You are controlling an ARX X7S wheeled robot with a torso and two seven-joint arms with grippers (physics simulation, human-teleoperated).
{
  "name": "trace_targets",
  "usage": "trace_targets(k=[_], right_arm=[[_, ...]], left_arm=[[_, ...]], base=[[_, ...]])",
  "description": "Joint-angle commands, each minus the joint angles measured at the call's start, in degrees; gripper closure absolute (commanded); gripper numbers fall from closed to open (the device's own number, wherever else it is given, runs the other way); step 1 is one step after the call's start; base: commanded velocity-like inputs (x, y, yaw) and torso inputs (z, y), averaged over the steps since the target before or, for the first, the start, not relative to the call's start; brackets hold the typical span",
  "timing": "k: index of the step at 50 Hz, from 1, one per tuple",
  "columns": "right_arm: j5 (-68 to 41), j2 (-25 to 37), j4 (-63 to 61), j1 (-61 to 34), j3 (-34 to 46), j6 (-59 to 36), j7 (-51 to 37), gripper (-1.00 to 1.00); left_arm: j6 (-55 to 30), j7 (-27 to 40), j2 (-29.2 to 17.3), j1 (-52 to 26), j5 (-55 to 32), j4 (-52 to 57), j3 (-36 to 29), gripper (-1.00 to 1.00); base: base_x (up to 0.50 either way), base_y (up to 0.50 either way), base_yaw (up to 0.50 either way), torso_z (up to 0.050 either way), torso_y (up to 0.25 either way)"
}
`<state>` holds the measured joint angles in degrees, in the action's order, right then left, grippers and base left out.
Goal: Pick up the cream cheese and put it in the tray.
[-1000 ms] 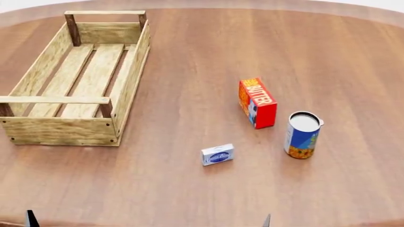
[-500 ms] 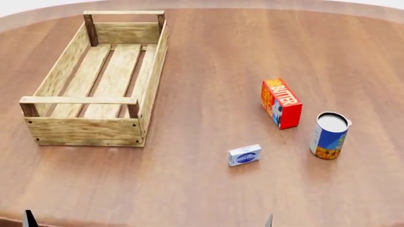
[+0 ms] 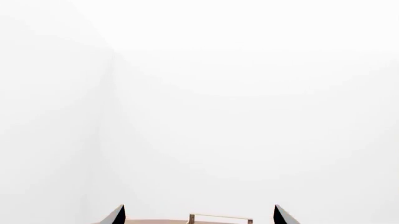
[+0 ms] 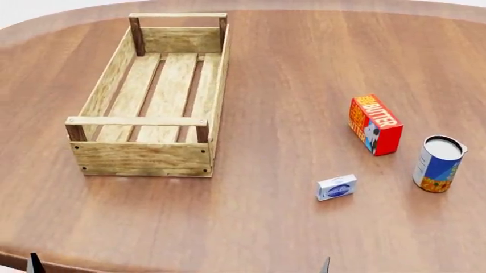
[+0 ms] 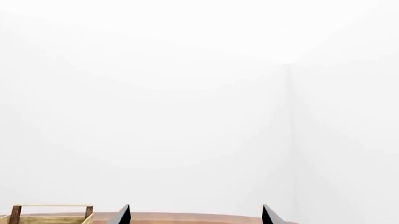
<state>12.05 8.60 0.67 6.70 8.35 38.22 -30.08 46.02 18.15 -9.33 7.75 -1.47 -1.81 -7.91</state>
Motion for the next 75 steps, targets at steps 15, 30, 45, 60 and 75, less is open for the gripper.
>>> trace_targets(k=[15,30,45,60,75], right_arm=[[0.10,0.73,-0.13,-0.26,1.00,-0.95,-1.35,-1.00],[-0.41,1.20,-0.42,-0.29,1.56,-1.53,-1.88,-1.00],[-1.15,1.76,-0.34,-0.56,2.22,-1.96,-2.14,-1.00],[-2.18,2.29,-0.15,-0.83,2.90,-2.10,-2.32,-1.00],[-2.81,2.80,-0.19,-0.93,3.51,-2.27,-2.54,-1.00]], left_arm=[[0.20,1.08,-0.71,-0.12,0.01,-0.14,-0.79,-1.00],[-0.17,1.56,-1.15,-0.17,0.05,-0.06,-1.34,-1.00],[-0.54,2.07,-1.52,-0.33,-0.09,-0.08,-1.80,-1.00],[-0.38,2.57,-1.86,-0.39,0.05,-0.23,-2.24,-1.00],[-0.24,3.05,-2.21,-0.51,-0.08,-0.38,-2.60,-1.00]], base=[[0.00,0.26,0.00,0.000,0.000],[0.03,0.26,0.00,0.000,0.000],[0.09,0.26,0.00,0.000,0.000],[0.15,0.19,0.00,0.000,0.000],[0.18,0.11,0.00,0.000,0.000]])
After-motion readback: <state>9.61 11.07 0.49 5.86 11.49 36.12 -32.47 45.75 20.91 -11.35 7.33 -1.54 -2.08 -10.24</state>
